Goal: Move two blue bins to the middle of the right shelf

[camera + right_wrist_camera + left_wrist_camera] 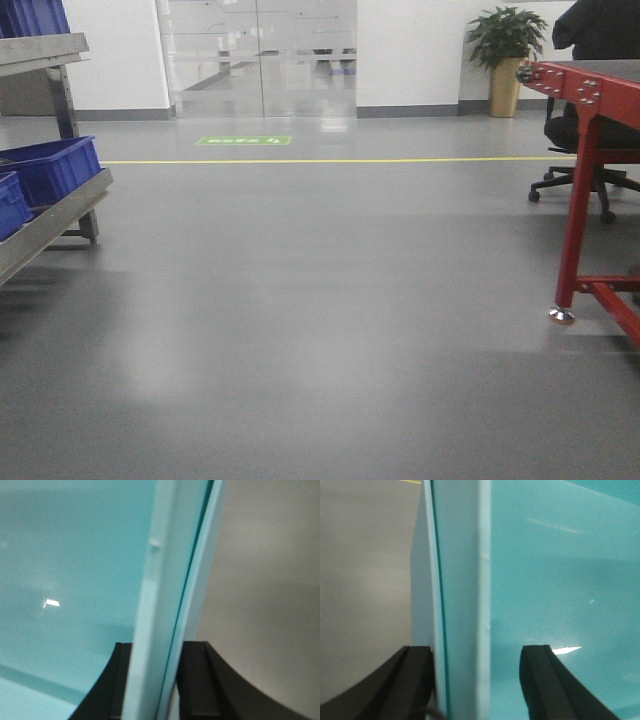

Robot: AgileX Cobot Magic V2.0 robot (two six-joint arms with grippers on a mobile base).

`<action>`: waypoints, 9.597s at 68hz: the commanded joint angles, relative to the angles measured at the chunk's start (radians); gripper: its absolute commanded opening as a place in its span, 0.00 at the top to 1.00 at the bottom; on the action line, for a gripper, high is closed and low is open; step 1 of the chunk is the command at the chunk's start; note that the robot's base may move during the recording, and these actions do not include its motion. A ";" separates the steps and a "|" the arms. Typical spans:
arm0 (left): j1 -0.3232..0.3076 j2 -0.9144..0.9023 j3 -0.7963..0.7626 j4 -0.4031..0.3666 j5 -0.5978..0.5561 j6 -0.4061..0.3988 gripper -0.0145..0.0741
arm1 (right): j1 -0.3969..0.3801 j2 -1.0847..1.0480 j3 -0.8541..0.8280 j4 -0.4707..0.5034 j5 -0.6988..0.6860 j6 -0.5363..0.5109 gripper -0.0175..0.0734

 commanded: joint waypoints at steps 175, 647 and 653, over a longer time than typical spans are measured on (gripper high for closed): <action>0.006 -0.020 -0.014 0.042 -0.077 0.037 0.96 | -0.011 -0.015 -0.018 -0.016 -0.075 -0.024 0.98; 0.006 0.005 0.268 0.057 0.049 0.037 0.19 | -0.011 0.082 0.117 -0.068 0.033 -0.024 0.27; 0.006 -0.035 0.244 0.066 0.049 0.037 0.23 | -0.015 0.033 0.117 -0.077 0.005 -0.024 0.35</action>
